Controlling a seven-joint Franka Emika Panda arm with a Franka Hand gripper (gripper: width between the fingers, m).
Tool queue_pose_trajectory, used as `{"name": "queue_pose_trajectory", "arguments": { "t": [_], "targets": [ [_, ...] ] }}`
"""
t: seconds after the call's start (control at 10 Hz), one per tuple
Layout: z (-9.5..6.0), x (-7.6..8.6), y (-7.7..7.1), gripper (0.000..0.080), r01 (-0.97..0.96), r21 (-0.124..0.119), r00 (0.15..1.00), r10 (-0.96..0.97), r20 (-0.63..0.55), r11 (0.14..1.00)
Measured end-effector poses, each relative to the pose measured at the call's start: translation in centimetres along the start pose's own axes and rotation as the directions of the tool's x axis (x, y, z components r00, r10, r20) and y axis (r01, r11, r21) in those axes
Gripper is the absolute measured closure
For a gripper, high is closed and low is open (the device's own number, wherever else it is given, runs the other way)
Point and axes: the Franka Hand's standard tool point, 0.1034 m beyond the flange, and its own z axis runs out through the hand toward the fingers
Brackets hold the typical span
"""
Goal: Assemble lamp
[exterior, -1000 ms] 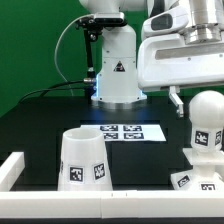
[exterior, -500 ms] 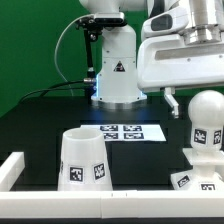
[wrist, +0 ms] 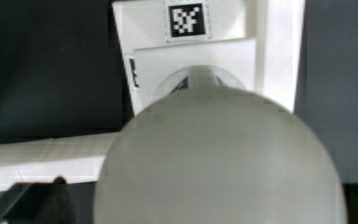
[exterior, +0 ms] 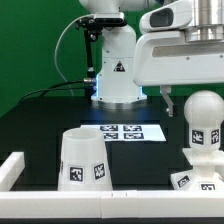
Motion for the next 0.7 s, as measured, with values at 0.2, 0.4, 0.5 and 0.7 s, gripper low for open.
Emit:
{"name": "queue_pose_trajectory", "arguments": {
  "t": [0.2, 0.4, 0.5, 0.7],
  "targets": [
    [-0.04, 0.12, 0.11, 0.0101, -0.005, -0.010, 0.996, 0.006, 0.084, 1.000],
    [0.07, 0.33, -0.21, 0.0101, -0.015, -0.003, 0.998, 0.015, 0.054, 1.000],
    [0.09, 0.30, -0.19, 0.0217, -0.031, -0.004, 0.998, 0.031, 0.056, 1.000],
    [0.09, 0.30, -0.20, 0.0228, -0.062, -0.006, 0.997, 0.062, 0.056, 0.998]
  ]
}}
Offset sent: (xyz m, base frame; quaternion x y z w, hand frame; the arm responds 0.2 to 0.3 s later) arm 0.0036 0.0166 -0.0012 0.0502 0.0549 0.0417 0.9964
